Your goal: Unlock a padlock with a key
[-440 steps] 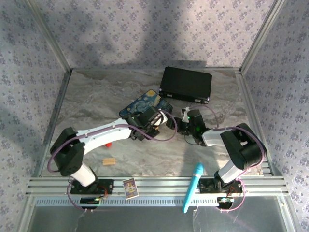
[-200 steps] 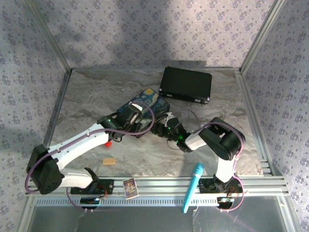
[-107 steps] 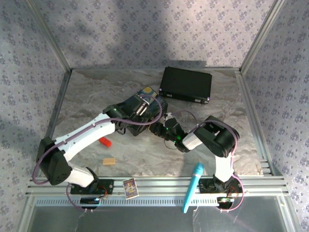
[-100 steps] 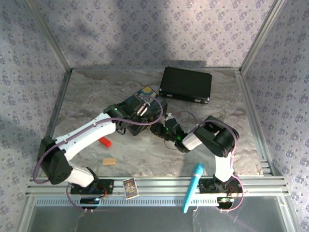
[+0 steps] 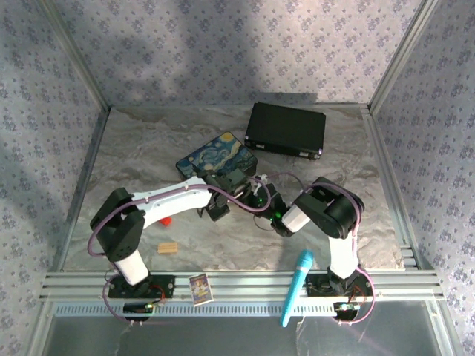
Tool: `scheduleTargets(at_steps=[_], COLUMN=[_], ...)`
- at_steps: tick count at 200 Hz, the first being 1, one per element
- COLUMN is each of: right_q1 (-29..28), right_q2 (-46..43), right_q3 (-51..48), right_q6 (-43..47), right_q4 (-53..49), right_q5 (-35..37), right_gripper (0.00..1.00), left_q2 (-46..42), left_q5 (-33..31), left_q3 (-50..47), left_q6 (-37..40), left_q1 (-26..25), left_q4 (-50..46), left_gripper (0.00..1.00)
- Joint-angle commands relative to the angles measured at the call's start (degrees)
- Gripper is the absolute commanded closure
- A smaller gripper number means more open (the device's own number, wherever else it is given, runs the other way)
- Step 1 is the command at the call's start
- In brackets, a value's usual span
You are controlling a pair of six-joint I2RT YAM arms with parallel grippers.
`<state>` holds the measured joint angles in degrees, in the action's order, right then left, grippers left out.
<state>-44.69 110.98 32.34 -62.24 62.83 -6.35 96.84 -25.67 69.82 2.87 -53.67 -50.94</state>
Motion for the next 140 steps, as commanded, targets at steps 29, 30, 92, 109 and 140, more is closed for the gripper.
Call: scheduleTargets(at_steps=[29, 30, 92, 109, 140], right_q1=[-3.6, -3.6, -1.3, 0.9, 4.8], right_q2=[0.7, 0.8, 10.0, 10.1, 8.6], right_q3=[1.7, 1.7, 0.1, -0.7, -1.1], right_q6=[9.0, 8.8, -5.8, -8.3, -10.2], right_q4=[-21.0, -21.0, 1.1, 6.1, 9.4], right_q5=[8.2, 8.4, 7.4, 6.3, 3.7], right_gripper=[0.61, 0.6, 0.74, 0.78, 0.82], left_q2=[1.2, 1.2, 1.4, 1.2, 0.1], left_q5=[4.2, 4.4, 9.4, 9.5, 9.6], left_q3=[-1.9, -1.9, -4.1, -4.8, -5.7], left_q6=[-1.1, -1.2, -1.0, -0.9, -1.2], left_q1=[1.7, 1.7, 1.5, 1.2, 0.9], left_q4=[-0.6, -0.5, 1.4, 1.3, 1.1], left_gripper=[0.47, 0.47, 0.5, 0.5, 0.5])
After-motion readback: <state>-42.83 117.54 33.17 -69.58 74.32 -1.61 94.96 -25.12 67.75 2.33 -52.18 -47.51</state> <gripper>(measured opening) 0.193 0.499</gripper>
